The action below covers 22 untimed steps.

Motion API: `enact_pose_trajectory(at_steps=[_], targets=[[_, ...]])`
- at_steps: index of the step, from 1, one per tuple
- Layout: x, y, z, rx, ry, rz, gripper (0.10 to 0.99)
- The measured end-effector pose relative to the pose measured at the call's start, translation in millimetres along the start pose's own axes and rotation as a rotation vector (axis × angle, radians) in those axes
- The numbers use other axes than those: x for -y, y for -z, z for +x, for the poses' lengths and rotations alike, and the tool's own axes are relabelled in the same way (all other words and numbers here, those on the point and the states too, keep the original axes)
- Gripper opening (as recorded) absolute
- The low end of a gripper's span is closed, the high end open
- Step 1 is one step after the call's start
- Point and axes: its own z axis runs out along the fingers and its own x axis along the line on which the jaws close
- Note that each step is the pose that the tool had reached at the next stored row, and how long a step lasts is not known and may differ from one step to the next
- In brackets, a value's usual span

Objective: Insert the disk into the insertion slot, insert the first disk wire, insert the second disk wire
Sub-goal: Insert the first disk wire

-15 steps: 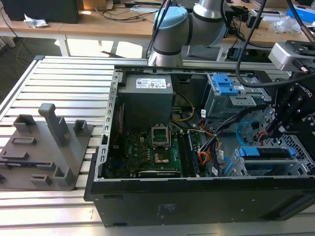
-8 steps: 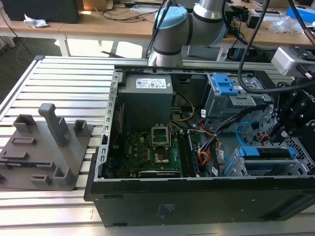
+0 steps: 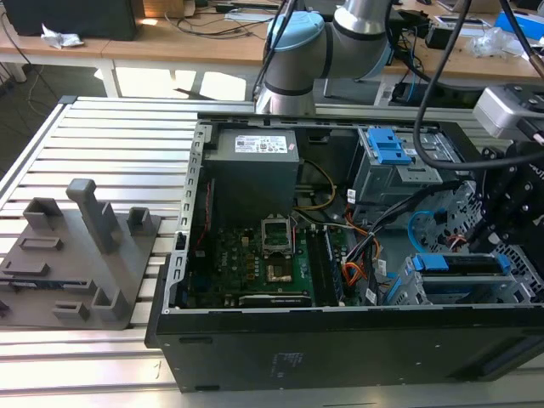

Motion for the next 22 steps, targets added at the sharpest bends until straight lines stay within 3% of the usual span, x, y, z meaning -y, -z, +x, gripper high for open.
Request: enact_pose_trajectory(at_steps=[9,22], targets=[[1.0,-5.4,0.9,0.0001,0.0,0.0,0.176],[3.5,-11.6,0.7,0.0071,0.0,0.0,0.176]])
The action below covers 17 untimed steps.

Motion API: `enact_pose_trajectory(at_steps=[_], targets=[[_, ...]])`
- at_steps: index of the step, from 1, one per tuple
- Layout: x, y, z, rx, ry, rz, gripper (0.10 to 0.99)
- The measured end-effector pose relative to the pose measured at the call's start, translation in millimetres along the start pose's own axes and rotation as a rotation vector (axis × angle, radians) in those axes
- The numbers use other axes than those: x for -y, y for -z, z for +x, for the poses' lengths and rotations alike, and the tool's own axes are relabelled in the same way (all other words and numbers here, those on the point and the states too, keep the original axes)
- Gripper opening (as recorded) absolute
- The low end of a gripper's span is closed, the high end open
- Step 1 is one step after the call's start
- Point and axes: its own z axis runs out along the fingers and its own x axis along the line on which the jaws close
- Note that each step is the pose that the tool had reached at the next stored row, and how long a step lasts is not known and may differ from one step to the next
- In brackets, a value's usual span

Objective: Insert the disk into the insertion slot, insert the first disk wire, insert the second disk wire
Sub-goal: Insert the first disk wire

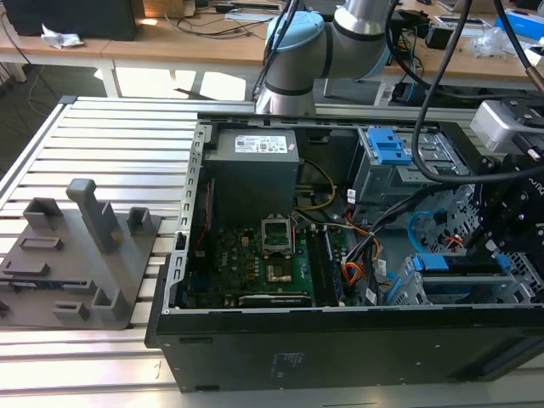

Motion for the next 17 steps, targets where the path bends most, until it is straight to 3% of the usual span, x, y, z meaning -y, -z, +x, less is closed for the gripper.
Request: enact_pose_trajectory(at_steps=[12,17], targets=[[2.6,-0.9,-0.1,0.0016,0.0,0.0,0.176],[2.3,5.6,0.4,0.0018,-0.003,0.0,0.176]])
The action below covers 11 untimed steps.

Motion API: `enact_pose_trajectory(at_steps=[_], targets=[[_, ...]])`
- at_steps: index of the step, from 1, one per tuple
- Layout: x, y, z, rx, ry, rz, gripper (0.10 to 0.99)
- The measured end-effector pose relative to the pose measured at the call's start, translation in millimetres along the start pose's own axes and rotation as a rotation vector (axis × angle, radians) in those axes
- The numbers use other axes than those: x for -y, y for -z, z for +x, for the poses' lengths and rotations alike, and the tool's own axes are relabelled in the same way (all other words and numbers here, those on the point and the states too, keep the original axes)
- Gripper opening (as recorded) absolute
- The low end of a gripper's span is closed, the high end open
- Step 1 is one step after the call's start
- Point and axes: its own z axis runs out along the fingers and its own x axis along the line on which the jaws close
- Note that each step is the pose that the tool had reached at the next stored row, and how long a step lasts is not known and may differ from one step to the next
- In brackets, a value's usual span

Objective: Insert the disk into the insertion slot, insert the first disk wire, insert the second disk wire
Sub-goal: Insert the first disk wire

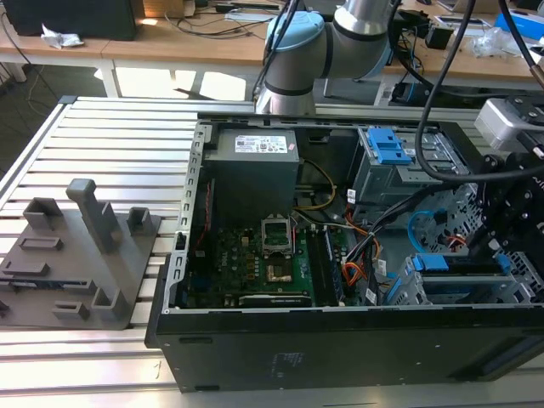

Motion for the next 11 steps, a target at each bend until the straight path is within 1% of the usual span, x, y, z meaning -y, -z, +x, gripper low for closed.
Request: enact_pose_trajectory(at_steps=[3,11], targets=[[0.4,-0.6,2.5,0.0008,-0.018,-0.001,0.176],[1.0,-4.2,2.6,0.0017,-0.019,-0.001,0.176]])
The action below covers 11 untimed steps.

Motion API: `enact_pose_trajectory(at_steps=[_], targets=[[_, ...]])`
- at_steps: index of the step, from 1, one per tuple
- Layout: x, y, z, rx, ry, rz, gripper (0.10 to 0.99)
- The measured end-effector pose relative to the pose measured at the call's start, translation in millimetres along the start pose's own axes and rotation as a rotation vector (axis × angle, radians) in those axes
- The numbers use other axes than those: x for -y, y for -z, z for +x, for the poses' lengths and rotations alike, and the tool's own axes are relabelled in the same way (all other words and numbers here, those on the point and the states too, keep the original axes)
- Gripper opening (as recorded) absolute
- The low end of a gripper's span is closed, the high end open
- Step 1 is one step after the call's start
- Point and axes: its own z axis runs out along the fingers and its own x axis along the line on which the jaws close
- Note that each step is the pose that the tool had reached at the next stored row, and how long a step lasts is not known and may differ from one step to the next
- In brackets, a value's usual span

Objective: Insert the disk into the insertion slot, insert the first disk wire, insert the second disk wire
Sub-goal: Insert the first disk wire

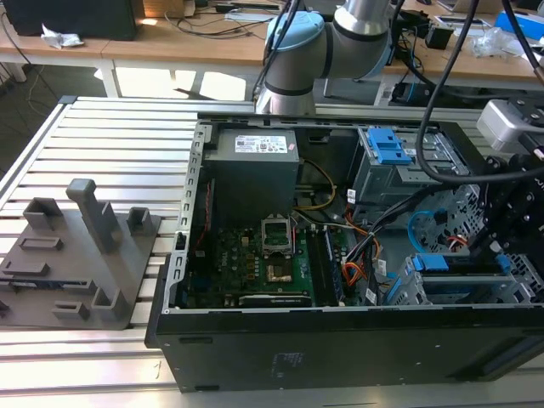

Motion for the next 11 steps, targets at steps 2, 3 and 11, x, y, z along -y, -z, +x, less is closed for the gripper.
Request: enact_pose_trajectory(at_steps=[2,3,11], targets=[[0.1,-0.7,0.0,-0.0002,0.0,0.0,0.176],[0.1,-1.6,0.0,0.0004,0.0,0.0,0.176],[0.4,-6.9,0.7,0.0002,0.0,0.0,0.176]])
